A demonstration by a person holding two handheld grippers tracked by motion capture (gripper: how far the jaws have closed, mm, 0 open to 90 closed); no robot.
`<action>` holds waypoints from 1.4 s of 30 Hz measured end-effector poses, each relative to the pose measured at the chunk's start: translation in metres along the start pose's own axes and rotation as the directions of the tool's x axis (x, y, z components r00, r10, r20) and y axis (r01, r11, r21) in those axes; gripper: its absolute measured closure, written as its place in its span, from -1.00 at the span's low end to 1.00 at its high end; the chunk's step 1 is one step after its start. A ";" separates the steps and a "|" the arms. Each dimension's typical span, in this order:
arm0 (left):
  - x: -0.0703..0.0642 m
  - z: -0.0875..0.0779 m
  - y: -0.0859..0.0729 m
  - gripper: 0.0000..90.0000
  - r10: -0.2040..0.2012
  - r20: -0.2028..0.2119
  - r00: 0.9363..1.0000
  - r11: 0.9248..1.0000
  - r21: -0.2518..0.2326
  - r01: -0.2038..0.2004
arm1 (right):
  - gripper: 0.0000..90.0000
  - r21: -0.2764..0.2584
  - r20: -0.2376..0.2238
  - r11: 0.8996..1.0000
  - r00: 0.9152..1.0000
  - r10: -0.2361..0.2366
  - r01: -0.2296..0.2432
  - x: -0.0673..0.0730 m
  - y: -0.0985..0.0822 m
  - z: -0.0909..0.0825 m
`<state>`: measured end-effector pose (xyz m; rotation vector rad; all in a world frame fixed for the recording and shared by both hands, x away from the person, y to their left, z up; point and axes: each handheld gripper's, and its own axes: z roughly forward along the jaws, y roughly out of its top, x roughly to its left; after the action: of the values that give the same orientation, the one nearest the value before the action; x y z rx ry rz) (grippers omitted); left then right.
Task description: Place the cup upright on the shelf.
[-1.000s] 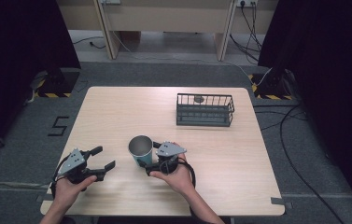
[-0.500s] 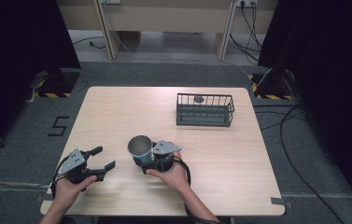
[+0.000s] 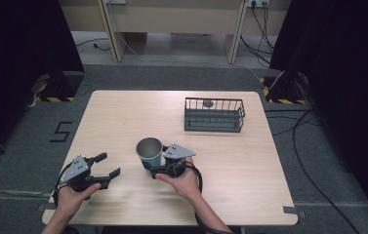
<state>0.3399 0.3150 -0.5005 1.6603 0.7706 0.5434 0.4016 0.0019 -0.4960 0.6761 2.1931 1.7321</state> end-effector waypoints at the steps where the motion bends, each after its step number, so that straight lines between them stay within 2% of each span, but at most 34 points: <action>1: 0.000 0.000 0.000 -0.66 0.000 0.000 1.000 1.000 0.001 0.000 | -0.61 -0.013 0.008 1.000 1.000 -0.006 0.006 -0.002 0.004 -0.003; 21: 0.000 0.000 0.000 -0.66 -0.003 -0.002 1.000 1.000 -0.001 0.003 | -0.61 -0.071 0.117 0.997 0.993 0.021 -0.013 -0.032 0.021 -0.032; 29: 0.000 0.000 0.000 -0.65 -0.004 -0.001 1.000 1.000 0.000 0.004 | -0.61 -0.098 0.171 0.995 0.984 0.041 -0.025 -0.046 0.027 -0.045; 42: 0.000 0.000 0.000 -0.65 -0.007 -0.001 1.000 1.000 -0.001 0.007 | -0.61 -0.125 0.256 0.992 0.965 0.065 -0.033 -0.070 0.033 -0.066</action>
<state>0.3399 0.3154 -0.5007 1.6554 0.7768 0.5398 0.4360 -0.0838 -0.4532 0.8788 1.8962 1.6756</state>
